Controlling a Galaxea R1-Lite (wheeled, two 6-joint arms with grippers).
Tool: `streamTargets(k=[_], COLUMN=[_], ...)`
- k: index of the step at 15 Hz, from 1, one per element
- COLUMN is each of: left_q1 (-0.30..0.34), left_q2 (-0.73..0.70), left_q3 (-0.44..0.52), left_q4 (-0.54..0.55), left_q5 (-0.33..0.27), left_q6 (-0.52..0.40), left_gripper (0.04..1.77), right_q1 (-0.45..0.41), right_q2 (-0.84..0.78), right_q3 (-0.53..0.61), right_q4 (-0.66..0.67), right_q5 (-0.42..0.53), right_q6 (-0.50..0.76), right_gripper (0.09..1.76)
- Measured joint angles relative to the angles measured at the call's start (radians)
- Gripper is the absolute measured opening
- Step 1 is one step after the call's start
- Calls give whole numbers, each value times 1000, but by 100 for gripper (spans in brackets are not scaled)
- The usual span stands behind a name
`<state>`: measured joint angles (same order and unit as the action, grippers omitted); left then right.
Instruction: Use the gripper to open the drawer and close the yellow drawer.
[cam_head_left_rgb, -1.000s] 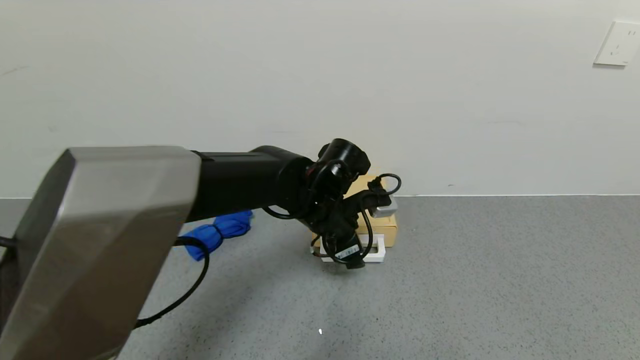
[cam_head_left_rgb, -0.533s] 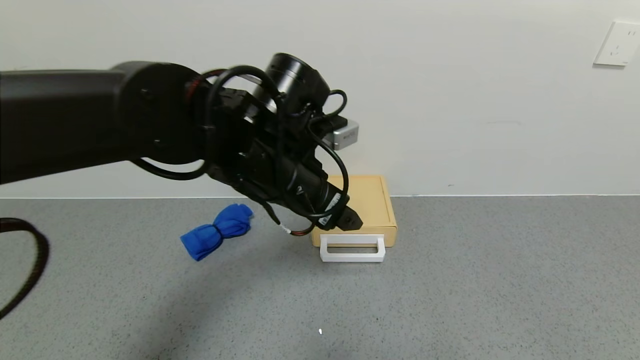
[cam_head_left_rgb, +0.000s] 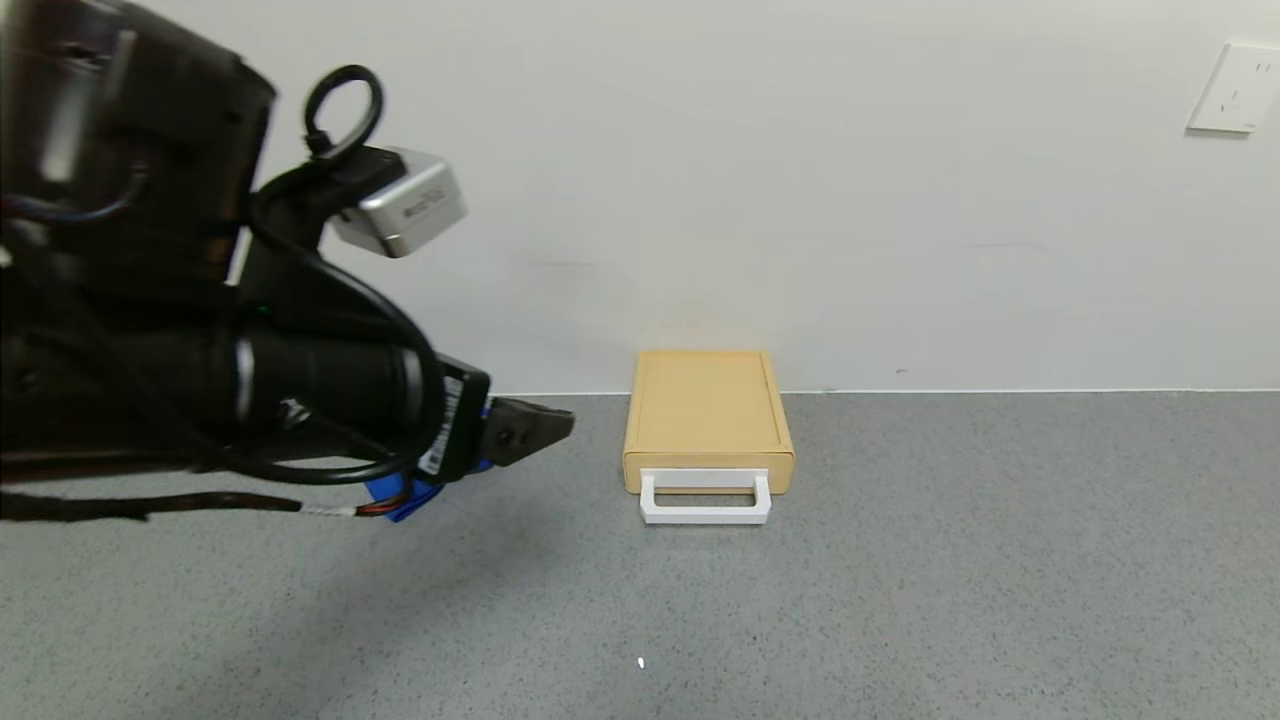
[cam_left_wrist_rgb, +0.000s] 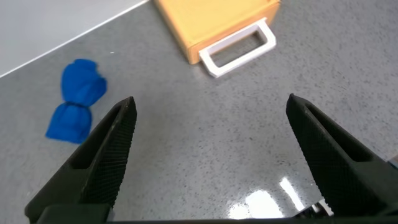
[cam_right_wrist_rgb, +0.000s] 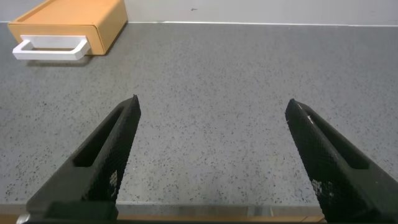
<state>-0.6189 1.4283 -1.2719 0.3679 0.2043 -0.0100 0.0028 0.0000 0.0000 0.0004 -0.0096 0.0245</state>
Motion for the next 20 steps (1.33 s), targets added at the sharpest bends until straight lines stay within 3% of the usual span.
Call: streamTargets(k=[3,8,12,20], left_q1=[42,122,205,505], left_q2=[-203,-558,-788,-1069], left_q3=[182,430,543,661], left_q4=[-81,-116,-110,-113], left_q5=[30,38,28,20], left_q6=[-3,-1,5,63], left_gripper=[174,174,174,174], right_q1=[0,0,0,0], right_q2=[0,0,0,0], right_q3=[0,0,0,0], right_q4=[0,0,0,0], right_q5=[1,0,0,0], right_q6=[0,0,0,0], right_gripper=[171,171,171,171])
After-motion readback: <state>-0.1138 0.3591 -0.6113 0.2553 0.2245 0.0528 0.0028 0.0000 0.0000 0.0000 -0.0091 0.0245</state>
